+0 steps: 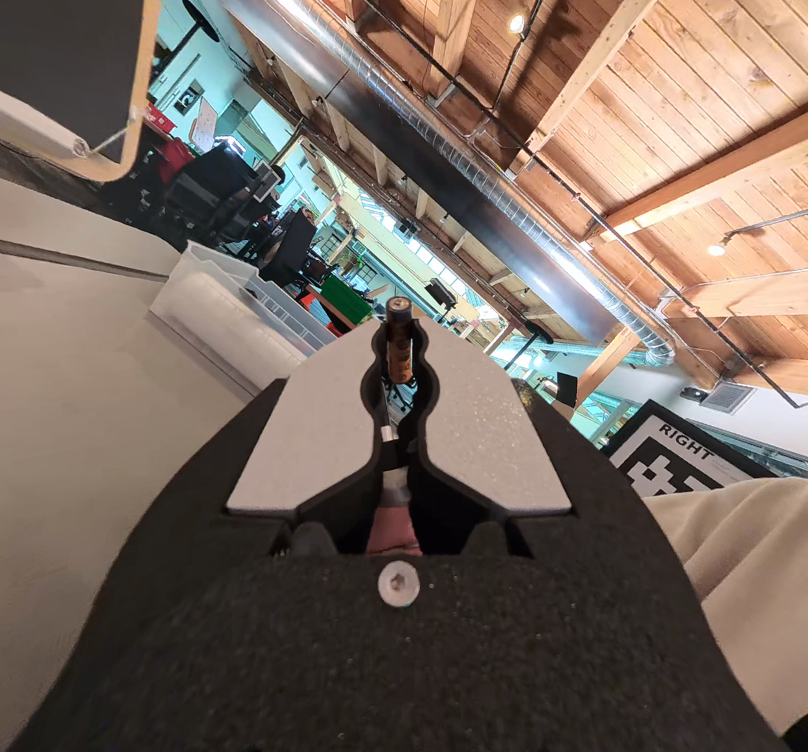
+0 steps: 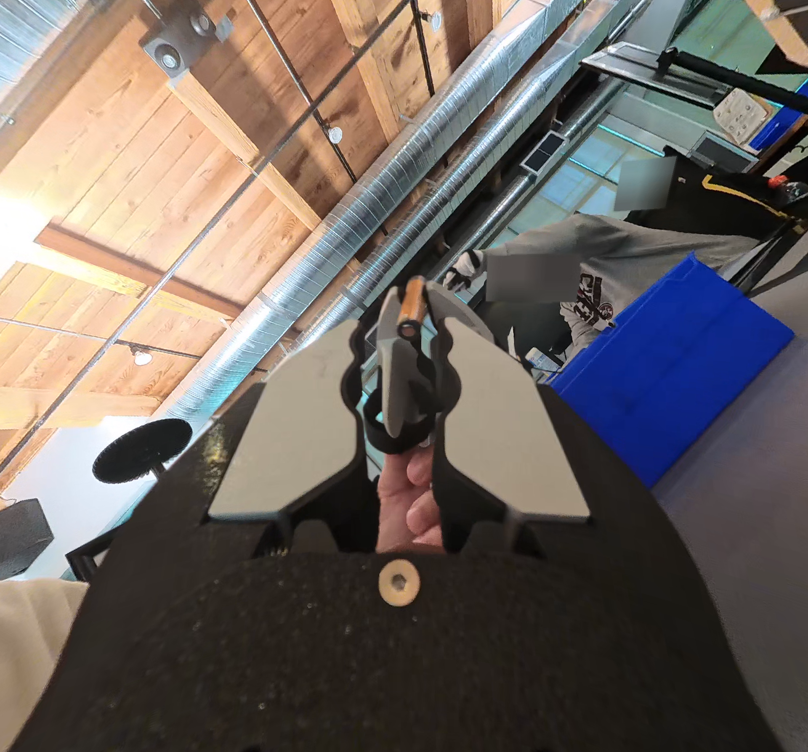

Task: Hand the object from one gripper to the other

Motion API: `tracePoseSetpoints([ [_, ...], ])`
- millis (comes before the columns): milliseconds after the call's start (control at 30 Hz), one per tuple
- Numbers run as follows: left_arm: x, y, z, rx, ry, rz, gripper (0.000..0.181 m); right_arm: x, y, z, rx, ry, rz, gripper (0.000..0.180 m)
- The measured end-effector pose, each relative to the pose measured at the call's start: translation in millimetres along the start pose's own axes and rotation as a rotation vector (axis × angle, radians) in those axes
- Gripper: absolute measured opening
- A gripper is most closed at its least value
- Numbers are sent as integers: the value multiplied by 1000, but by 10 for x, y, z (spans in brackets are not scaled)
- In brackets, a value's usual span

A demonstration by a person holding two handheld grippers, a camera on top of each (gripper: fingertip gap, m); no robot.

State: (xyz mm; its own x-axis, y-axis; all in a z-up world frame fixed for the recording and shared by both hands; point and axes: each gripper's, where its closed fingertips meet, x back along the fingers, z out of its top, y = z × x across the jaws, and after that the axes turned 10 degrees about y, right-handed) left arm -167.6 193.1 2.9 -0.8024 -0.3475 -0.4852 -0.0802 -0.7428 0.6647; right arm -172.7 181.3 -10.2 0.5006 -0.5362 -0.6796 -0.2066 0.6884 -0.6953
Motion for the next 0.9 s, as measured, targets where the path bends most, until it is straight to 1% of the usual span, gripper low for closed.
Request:
tracePoseSetpoints([
  [67,-26,9,-49,-12,-12,6,9,13,4,-32,10,-17,1,22],
  [133,-52,39,-109,-25,-39,-4,10,27,-5,7,31,-2,2,19],
  [167,-58,33,-130,-37,-48,6,9,32,-25,49,36,11,13,12],
  [333,-67,49,-153,-48,-46,3,10,52,-43,70,47,-18,18,11],
  [467,-85,58,-172,-93,-56,12,10,72,-49,80,54,-41,21,11],
  [533,-84,78,-183,-97,-84,-4,10,82,-67,75,55,-78,21,11],
  [600,-57,94,-177,-88,-152,-23,21,106,-35,71,78,-139,-7,11],
  [667,24,78,-134,-140,-253,-13,26,156,10,79,124,-225,-34,10],
  [733,187,42,-175,-258,-454,9,28,213,93,103,188,-338,-91,10],
  [800,406,16,-262,-400,-678,30,37,277,147,90,212,-498,-130,10],
  [867,569,-14,-302,-554,-824,60,37,412,171,-13,148,-717,-178,11],
  [900,607,-4,-318,-623,-862,59,37,467,132,-54,91,-788,-180,10],
])
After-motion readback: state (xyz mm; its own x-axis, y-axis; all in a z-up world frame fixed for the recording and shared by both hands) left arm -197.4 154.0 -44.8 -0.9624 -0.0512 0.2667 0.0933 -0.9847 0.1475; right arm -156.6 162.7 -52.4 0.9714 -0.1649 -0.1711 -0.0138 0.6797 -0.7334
